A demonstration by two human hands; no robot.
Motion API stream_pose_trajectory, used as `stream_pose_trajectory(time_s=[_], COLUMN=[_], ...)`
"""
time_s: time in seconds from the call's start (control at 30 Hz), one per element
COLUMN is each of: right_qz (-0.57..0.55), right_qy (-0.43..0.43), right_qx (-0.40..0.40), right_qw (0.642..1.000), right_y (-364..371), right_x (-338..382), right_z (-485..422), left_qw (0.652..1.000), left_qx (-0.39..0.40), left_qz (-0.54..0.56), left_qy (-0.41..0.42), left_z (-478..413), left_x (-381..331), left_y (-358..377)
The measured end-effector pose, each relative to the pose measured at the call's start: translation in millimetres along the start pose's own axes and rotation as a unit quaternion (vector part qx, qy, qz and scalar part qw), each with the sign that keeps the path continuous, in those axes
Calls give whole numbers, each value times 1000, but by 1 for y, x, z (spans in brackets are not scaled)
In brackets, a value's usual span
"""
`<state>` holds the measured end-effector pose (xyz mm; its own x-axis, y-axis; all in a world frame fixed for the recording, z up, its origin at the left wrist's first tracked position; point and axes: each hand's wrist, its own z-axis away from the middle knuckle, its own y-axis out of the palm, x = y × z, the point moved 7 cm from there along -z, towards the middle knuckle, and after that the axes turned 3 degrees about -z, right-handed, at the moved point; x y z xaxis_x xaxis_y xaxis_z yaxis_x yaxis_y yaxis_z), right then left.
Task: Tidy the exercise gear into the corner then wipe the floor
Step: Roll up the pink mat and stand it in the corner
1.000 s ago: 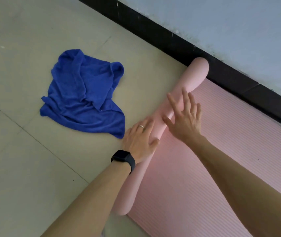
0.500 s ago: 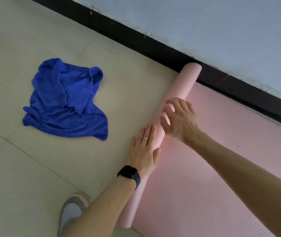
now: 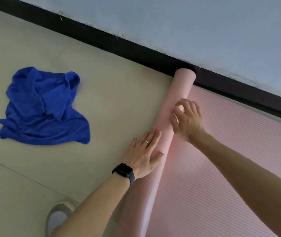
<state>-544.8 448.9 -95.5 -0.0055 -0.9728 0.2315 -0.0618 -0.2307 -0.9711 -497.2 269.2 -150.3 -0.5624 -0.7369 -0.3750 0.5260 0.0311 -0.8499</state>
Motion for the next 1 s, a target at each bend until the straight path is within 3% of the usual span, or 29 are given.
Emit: stream_pose_trajectory(time_s=[0.03, 0.2, 0.37, 0.47, 0.6, 0.73, 0.8, 1.0], right_qz=[5, 64, 37, 10, -39, -97, -146, -242], right_qy=[-2, -9, 64, 92, 183, 320, 412, 550], right_qx=[-27, 177, 174, 167, 158, 131, 106, 133], right_qw=[1000, 982, 982, 982, 969, 933, 893, 788], right_y=[-9, 29, 25, 11, 4, -11, -18, -12], right_x=[3, -11, -73, -92, -117, -134, -127, -14], right_z=[-11, -26, 37, 68, 114, 160, 196, 273], left_qw=[1000, 999, 982, 949, 907, 891, 886, 867], left_qx=[-5, -12, -2, 31, 68, 74, 50, 12], left_qz=[7, -7, -124, -222, -269, -259, -242, -219], left_qy=[-4, 34, 143, 223, 316, 366, 392, 447], left_z=[-2, -3, -18, -35, -62, -79, -84, -89], left_x=[-10, -30, -15, -37, -92, -135, -147, -175], left_y=[6, 8, -25, -23, -14, 7, 18, 19])
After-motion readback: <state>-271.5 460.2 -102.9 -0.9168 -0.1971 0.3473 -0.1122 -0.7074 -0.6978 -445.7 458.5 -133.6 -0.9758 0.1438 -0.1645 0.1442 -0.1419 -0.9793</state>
